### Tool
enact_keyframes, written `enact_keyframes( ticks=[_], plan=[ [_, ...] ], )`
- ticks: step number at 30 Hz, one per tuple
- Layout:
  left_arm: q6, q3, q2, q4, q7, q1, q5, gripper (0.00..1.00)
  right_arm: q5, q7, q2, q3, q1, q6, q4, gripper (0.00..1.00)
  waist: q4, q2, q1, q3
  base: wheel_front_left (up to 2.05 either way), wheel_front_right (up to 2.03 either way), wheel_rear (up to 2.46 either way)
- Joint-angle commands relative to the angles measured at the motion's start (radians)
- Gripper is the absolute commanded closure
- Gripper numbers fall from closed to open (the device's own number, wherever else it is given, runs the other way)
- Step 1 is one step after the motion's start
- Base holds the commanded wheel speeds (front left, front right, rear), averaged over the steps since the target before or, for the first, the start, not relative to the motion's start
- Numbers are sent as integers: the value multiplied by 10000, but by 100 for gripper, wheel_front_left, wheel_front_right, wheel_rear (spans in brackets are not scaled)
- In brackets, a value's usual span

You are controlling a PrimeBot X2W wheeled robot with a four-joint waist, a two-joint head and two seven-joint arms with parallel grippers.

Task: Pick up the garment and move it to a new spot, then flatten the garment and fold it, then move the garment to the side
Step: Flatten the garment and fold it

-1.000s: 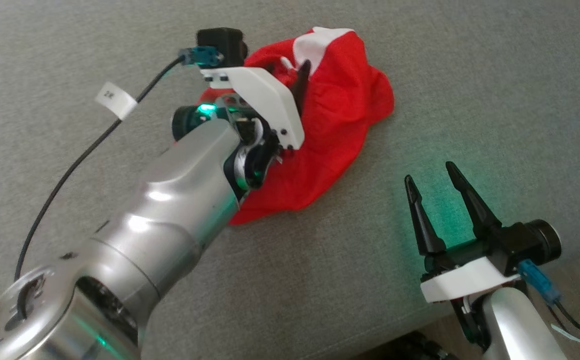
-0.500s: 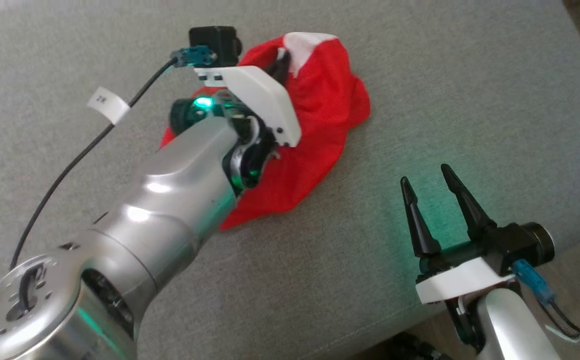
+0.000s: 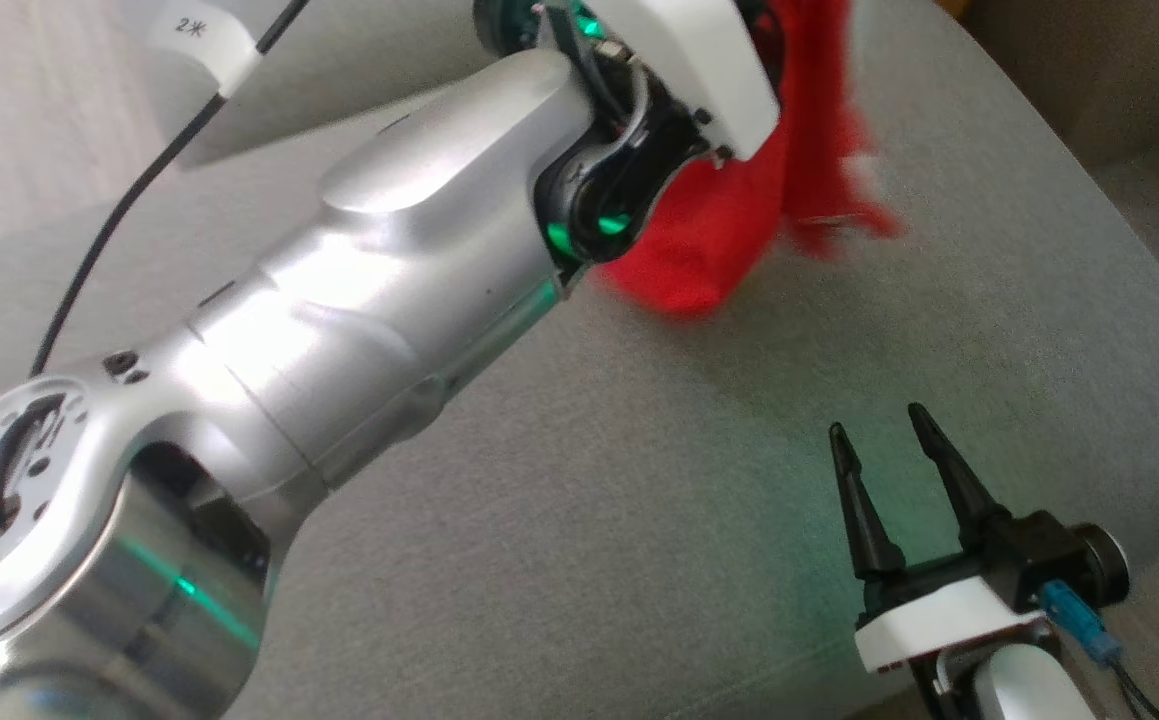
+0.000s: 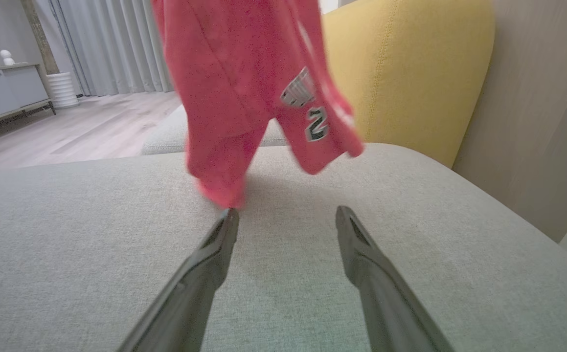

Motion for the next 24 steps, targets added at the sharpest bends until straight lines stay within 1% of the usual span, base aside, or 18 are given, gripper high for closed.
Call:
enact_keyframes(
  ticks=[1,4,8,10,14,16,17,19,21,24],
  plan=[
    [-67,425,170,-75,-120,-404,-104,100,-81,-65,-23,152,-159,-7,-388,0,495,-1,4,-455,0,0,0],
    [-19,232,500,-114,-231,68,21,100,-128,-65,-22,8,5,-7,-508,0,909,-1,4,-563,0,0,0],
    [282,-170,1065,-395,-557,1560,275,100,-109,-65,-22,-156,311,-7,-648,0,1521,-1,4,-430,0,0,0],
    [479,-290,1419,-504,-846,2440,427,100,-69,-65,-21,-181,398,-7,-677,0,1726,-1,4,-279,0,0,0],
    [773,-278,2304,-593,-1478,3943,934,100,173,-65,-20,-187,476,-7,-584,0,1872,-1,4,-72,0,0,0],
    [753,133,2728,-758,-1601,4602,1113,100,426,-65,-20,-266,472,-7,-484,0,1920,-1,4,12,0,0,0],
    [753,133,2728,-758,-1601,4602,1113,100,426,-65,-20,-266,472,-7,-484,0,1920,-1,4,12,0,0,0],
    [651,1025,3116,-1074,-1623,5219,1575,100,620,-65,-20,-288,449,-7,-371,0,1978,-1,4,69,0,0,0],
    [726,1846,3398,-1364,-1627,5947,2177,100,687,-65,-19,-306,414,-7,-290,0,2069,-1,4,112,0,0,0],
    [842,2723,3632,-1765,-1629,6960,2927,100,900,-65,-19,-368,356,-7,-50,0,2215,-1,4,120,0,0,0]
  ],
)
